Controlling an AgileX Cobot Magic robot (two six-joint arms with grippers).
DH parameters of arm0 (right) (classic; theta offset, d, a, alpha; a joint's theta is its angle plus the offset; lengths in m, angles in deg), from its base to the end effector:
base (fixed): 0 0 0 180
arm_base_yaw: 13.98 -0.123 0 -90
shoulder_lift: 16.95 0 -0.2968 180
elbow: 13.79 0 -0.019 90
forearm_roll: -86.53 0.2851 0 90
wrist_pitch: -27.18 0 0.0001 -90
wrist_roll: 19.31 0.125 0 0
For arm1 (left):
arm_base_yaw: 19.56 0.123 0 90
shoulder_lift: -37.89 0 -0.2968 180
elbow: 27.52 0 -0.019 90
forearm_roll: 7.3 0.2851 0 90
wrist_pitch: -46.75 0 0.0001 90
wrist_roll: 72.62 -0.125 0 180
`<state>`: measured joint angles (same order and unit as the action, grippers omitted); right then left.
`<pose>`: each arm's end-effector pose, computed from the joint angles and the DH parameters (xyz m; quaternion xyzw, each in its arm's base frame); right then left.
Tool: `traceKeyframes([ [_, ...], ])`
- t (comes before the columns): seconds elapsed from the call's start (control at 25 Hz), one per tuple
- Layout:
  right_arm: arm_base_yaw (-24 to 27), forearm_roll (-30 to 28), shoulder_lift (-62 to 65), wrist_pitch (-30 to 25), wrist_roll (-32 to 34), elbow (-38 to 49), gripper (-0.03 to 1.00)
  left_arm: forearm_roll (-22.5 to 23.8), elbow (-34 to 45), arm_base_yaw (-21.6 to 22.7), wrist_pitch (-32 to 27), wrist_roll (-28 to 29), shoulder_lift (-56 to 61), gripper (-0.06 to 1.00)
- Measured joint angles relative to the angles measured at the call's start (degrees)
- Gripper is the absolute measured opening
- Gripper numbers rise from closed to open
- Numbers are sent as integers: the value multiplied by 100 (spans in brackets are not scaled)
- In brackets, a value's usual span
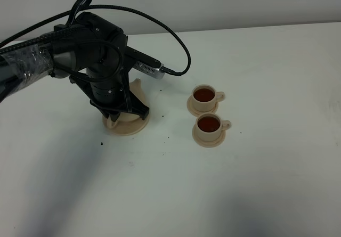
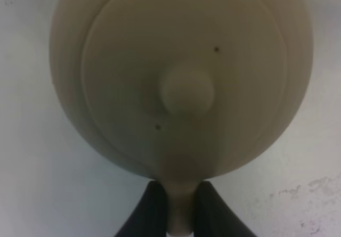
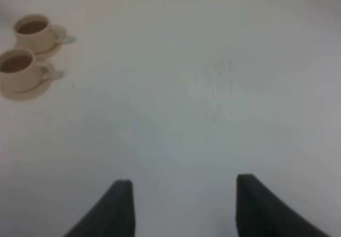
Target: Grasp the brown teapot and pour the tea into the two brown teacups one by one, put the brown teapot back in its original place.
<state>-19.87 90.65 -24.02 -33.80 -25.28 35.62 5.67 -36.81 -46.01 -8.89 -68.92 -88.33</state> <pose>0.0423 0.0123 0.2753 -0.0897 0.8495 0.0356 0.5188 0.4181 -0.1821 0.1286 0.2520 0.9607 0.0771 0.0874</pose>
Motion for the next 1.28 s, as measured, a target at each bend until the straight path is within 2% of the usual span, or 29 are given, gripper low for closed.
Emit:
traceKeyframes([
  [0.48, 0, 0, 0, 0, 0, 0, 46, -186, 0, 218, -197, -10, 0, 15],
  [0.68, 0, 0, 0, 0, 0, 0, 46, -432, 0, 338, -241, -206, 0, 15],
  [1.28, 0, 0, 0, 0, 0, 0, 46, -539, 29, 339, -241, -330, -85, 15],
])
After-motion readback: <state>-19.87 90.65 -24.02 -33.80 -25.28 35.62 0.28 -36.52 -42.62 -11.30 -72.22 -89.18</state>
